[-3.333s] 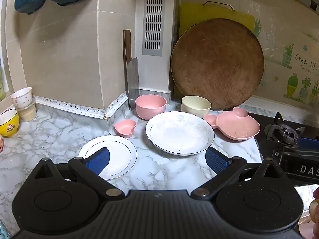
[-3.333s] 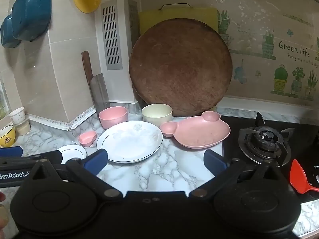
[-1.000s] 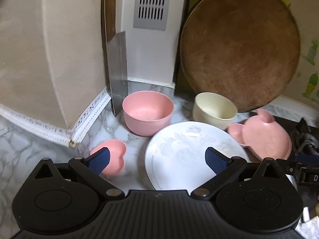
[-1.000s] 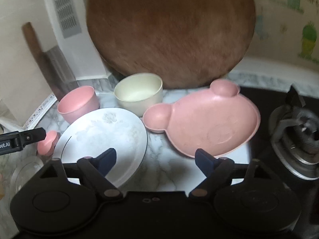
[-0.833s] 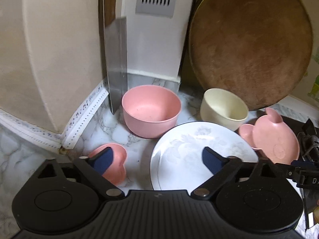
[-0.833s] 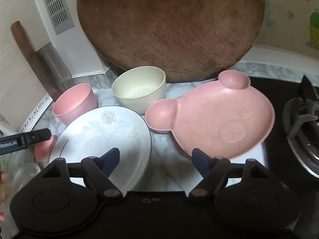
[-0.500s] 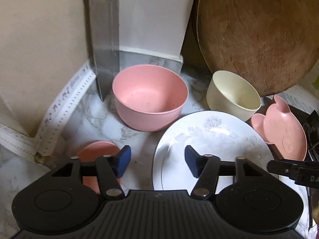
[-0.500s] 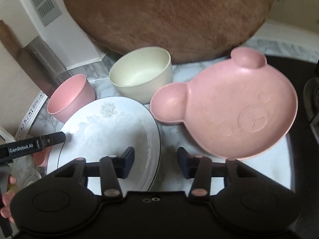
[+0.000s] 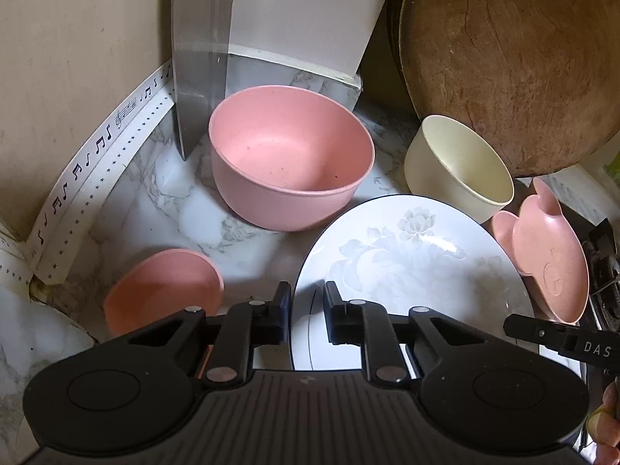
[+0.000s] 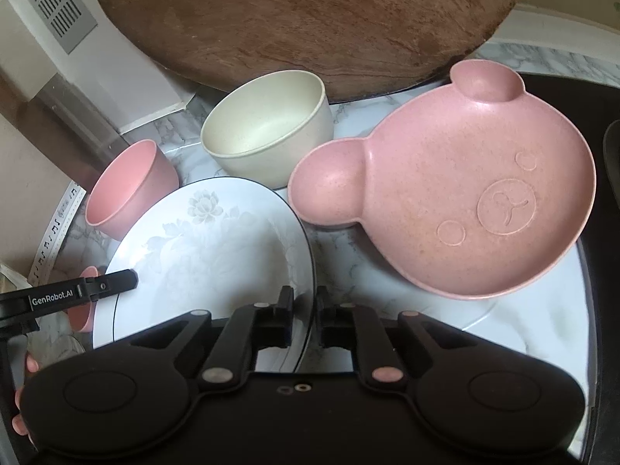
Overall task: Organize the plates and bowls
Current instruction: 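Move both grippers to the large white plate rim and close them, then lift the large white plate with both grippers and carry it toward the stove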
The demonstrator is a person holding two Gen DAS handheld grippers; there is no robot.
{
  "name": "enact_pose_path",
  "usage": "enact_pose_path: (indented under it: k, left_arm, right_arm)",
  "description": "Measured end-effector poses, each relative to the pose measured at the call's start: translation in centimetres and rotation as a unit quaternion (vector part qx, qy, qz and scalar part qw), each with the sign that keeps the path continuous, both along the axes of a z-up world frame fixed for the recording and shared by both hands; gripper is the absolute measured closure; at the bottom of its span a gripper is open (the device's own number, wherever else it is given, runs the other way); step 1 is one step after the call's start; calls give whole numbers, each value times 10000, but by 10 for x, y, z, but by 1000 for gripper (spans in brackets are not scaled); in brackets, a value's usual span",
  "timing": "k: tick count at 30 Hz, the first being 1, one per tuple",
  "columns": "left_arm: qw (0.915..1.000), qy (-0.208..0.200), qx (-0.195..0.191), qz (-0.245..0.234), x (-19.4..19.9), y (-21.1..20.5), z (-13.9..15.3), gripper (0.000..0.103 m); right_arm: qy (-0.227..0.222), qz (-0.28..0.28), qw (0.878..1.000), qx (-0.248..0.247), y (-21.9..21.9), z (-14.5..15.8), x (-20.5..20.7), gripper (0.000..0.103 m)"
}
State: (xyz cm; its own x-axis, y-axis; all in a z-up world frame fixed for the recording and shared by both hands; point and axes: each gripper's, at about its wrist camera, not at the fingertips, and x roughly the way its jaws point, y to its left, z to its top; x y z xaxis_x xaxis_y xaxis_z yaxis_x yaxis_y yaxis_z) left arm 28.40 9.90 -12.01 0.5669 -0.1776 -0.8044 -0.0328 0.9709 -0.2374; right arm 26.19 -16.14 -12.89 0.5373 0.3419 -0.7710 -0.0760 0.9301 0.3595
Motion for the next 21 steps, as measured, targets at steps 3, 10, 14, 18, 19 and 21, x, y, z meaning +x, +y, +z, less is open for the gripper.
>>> enact_pose_path:
  k: [3,10,14,18,19,21]
  left_arm:
    - [9999,30,-127,55,1,4,0,87]
    - [9998,44,-154,70,-2,6,-2,88]
    - [9997,71,-213,56,-10,5,-4,88]
    - [9997,98,-223,24,-27,-3,-6,88]
    - [9997,103,-237,32,-32,-5,-7,88]
    - [9995,121,-276,23,-42,-10,-7,88]
  right_arm:
    - [3,3,10000,-2,1,0,0,92]
    - [80,-52,9999,54,-4,1,-3,92]
    - [163,-118,9998,77,-12,1,-11,92]
    - [167,-95,9998,51,-23,2,-27,93]
    - [166,-77,9998,37,-26,3,-33,93]
    - [169,-54,9998,28,-35,4,-44,93]
